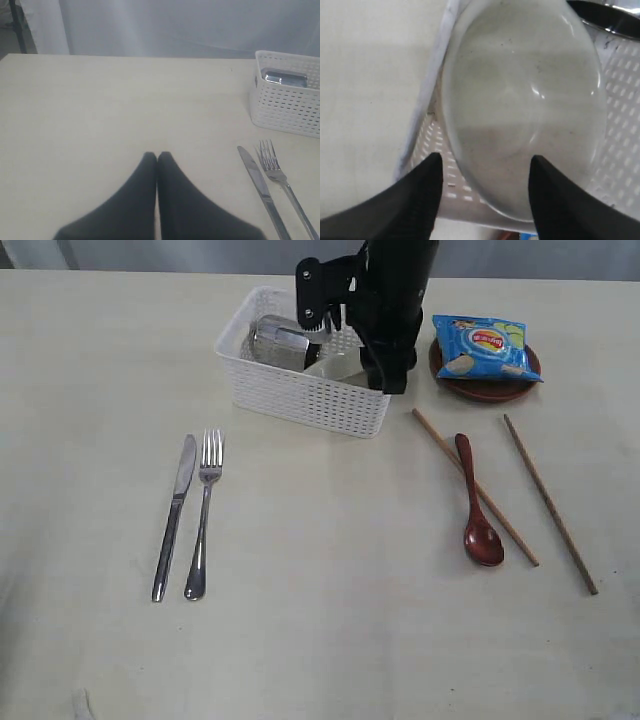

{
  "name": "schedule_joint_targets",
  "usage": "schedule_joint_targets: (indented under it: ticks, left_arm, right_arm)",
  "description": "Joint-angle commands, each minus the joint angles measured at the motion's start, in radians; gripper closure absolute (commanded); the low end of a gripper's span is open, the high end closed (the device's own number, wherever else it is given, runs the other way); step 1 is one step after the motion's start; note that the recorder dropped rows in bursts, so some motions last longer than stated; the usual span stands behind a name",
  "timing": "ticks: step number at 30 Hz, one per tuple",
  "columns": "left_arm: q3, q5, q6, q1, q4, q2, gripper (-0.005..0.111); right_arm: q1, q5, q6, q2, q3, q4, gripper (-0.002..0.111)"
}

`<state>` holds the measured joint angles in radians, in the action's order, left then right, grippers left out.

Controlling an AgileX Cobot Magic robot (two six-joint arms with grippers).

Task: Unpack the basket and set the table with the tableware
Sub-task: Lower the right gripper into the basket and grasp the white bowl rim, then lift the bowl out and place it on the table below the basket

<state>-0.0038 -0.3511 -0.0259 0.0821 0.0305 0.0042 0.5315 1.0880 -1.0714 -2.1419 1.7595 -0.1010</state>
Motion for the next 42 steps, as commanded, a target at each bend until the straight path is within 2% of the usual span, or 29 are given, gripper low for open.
schedule_joint_targets:
  ticks: [1,6,7,10,24,29,33,36,39,42]
  left_arm:
    - [0.004,0.009,0.003,-0.003,0.000,-0.004,0.107]
    - [0.004,0.009,0.003,-0.003,0.000,-0.004,0.107]
    - [0.004,0.009,0.003,-0.003,0.000,-0.004,0.107]
    - [0.004,0.009,0.003,-0.003,0.000,-0.004,0.107]
    - [0.004,0.009,0.003,-0.003,0.000,-0.004,0.107]
    - [0.004,0.009,0.003,-0.003,0.000,-0.004,0.107]
    - [0.004,0.009,0.003,-0.003,0.000,-0.004,0.107]
    - [0.004,0.009,0.003,-0.003,0.000,-0.004,0.107]
    - [0.004,0.009,0.003,-0.003,0.000,-0.004,0.107]
    - [0.004,0.009,0.003,-0.003,0.000,-0.004,0.107]
  right_arm:
    - [0.000,-0.007,-0.006,-0.017,0.000,-0.013,0.067]
    - [0.005,-0.001,-0.002,-0.019,0.000,-0.060,0.106]
    - [0.011,0.005,0.011,-0.019,0.000,-0.098,0.108]
    - [0.033,0.021,0.030,-0.017,0.000,-0.167,0.109]
    - [0.046,0.015,0.067,0.120,0.000,-0.182,0.109]
    - [0.053,0.019,0.203,0.201,0.000,-0.174,0.109]
    - [0.099,0.084,0.219,0.283,-0.010,-0.109,0.109]
    - [0.142,0.101,0.219,0.349,-0.080,-0.045,0.109]
    - [0.198,0.086,0.220,0.413,-0.225,-0.048,0.109]
    - [0.263,-0.005,0.280,0.473,-0.392,-0.048,0.109]
